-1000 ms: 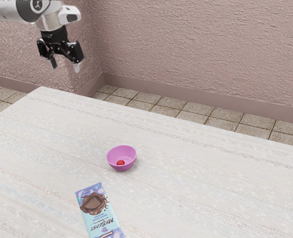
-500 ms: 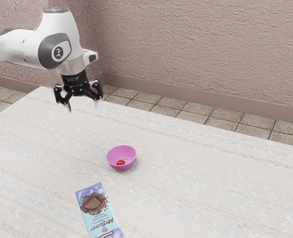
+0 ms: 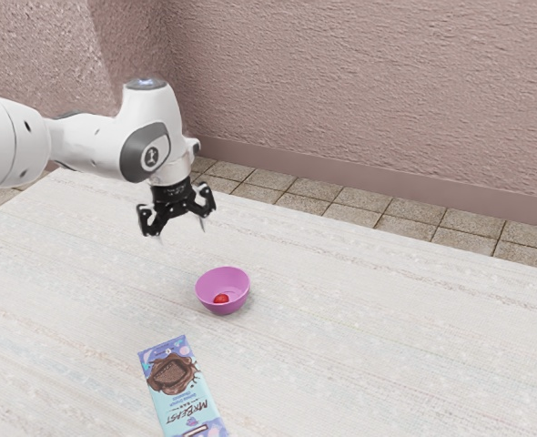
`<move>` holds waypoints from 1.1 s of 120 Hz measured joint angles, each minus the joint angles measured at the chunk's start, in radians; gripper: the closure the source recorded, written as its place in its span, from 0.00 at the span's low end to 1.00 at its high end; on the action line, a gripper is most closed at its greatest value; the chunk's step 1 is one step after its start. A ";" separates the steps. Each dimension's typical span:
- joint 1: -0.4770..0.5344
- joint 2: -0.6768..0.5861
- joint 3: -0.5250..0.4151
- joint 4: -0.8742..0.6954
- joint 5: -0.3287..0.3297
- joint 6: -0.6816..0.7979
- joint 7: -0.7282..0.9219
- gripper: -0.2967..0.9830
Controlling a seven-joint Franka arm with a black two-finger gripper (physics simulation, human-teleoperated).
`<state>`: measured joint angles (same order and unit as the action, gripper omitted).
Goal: Take strawberry from the bowl
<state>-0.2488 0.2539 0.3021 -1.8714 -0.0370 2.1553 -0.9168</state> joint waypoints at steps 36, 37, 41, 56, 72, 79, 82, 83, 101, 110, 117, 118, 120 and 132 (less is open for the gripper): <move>-0.006 0.120 -0.003 0.065 -0.048 0.034 -0.112 0.28; -0.007 0.121 -0.003 0.065 -0.049 0.035 -0.114 0.29; -0.011 0.123 -0.003 0.066 -0.051 0.037 -0.123 0.30; -0.028 0.140 -0.003 0.064 -0.055 0.050 -0.145 0.35; -0.033 0.159 -0.003 0.063 -0.054 0.059 -0.153 0.39; -0.040 0.164 -0.002 0.063 -0.052 0.061 -0.152 0.41; -0.042 0.166 -0.003 0.062 -0.052 0.062 -0.151 0.41; -0.043 0.166 -0.003 0.062 -0.052 0.062 -0.150 0.41; -0.057 0.169 -0.002 0.064 -0.054 0.066 -0.145 0.43; -0.069 0.175 -0.003 0.061 -0.056 0.068 -0.143 0.44; -0.076 0.182 -0.003 0.060 -0.057 0.068 -0.142 0.44; -0.076 0.183 -0.003 0.060 -0.057 0.068 -0.142 0.44; -0.078 0.187 -0.003 0.060 -0.057 0.068 -0.142 0.44; -0.088 0.203 -0.003 0.059 -0.066 0.069 -0.141 0.44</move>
<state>-0.3369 0.4566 0.2990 -1.8120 -0.1028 2.2247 -1.0576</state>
